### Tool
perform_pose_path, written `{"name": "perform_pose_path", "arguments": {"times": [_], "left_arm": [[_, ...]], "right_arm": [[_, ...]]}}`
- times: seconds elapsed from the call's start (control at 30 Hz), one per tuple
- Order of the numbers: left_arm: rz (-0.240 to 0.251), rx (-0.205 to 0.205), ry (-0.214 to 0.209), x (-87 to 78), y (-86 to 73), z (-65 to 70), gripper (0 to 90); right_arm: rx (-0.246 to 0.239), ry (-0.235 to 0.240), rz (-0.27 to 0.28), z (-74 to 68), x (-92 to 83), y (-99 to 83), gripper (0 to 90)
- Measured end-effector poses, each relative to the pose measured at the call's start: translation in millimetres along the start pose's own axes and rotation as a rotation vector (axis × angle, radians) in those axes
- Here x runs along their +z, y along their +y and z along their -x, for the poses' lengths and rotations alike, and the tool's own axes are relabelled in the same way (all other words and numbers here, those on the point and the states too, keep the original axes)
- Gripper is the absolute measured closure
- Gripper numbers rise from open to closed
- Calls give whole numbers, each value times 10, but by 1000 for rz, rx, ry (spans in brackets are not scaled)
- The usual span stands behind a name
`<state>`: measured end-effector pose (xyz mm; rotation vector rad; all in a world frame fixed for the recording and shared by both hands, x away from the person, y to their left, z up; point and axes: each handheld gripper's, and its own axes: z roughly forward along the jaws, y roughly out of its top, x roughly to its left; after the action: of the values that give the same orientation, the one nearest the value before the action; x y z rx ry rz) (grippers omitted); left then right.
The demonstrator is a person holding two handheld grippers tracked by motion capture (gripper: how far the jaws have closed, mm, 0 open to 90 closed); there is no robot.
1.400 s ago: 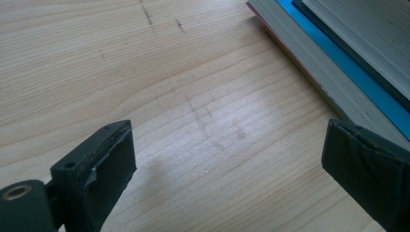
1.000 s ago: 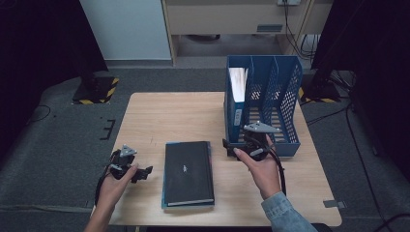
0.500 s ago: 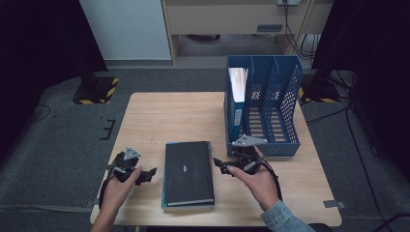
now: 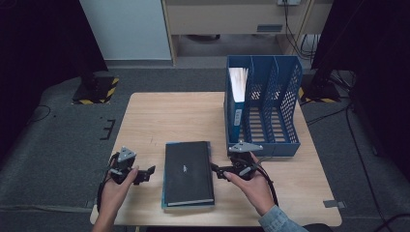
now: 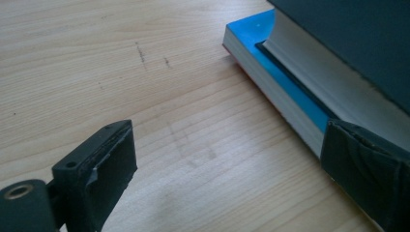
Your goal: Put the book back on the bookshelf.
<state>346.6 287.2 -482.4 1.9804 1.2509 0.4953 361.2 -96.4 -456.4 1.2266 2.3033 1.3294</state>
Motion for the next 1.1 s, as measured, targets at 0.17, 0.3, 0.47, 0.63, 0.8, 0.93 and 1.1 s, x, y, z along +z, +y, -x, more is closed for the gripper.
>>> {"name": "perform_pose_path", "arguments": {"times": [0.17,0.3,0.47,0.63,0.8,0.93,1.1], "left_arm": [[37,41,-27,-173,14,207,72],[28,82,-72,-110,65,390,74],[49,97,-104,-48,141,565,133],[27,117,-115,59,176,675,179],[8,98,-141,144,194,703,137],[3,31,-175,200,185,663,97],[3,42,-212,251,216,670,106]], "right_arm": [[3,20,-30,-117,73,-127,187],[-16,53,-76,-216,164,-183,178],[-10,65,-90,-233,222,-210,172],[-14,72,-86,-253,239,-227,152],[-18,93,-91,-295,269,-240,127],[-4,113,-93,-297,305,-246,109],[-6,114,-91,-309,307,-247,110]]}}
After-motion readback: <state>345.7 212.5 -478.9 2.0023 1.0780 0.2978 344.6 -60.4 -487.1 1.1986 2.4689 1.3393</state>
